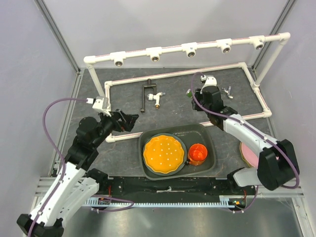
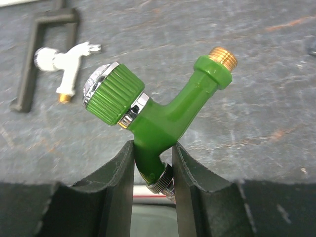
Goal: Install the water faucets
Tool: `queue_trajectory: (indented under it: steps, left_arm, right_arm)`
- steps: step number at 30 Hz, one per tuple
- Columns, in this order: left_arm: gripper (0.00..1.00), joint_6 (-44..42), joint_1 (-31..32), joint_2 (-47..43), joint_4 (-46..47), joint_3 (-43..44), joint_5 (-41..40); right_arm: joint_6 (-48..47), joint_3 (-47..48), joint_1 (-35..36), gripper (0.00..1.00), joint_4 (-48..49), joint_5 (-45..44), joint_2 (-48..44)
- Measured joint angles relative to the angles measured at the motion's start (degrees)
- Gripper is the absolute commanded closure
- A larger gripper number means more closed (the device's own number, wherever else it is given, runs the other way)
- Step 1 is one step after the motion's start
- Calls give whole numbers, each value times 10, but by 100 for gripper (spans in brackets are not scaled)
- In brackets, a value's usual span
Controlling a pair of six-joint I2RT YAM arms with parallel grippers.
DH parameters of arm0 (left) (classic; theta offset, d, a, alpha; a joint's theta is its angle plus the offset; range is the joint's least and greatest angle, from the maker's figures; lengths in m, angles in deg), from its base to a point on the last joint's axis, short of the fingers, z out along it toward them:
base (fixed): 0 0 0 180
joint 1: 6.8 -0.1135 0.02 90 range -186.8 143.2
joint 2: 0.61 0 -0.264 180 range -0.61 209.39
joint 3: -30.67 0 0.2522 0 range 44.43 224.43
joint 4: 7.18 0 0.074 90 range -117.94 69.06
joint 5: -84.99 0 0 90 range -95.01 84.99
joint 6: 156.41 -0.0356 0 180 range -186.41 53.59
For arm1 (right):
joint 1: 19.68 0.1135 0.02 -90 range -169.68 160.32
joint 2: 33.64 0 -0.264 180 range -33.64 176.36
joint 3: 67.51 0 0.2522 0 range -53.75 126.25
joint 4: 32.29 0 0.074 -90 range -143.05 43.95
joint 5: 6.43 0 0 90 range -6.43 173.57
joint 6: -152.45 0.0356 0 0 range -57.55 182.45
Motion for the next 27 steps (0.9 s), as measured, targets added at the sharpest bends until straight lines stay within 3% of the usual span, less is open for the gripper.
queue_trajectory:
  steps: [9,19,27]
  left_arm:
    - [0,113,1,197,14,82,84]
    - [0,190,56,269,90,83,119]
    - [2,225,68,271,146,54,123]
  right_arm:
    - [-62,-60,78,100,22,114,-89]
    - [-107,-66,189,100,56,169,-116]
    - [-115,-66,237,100,69,170,-108]
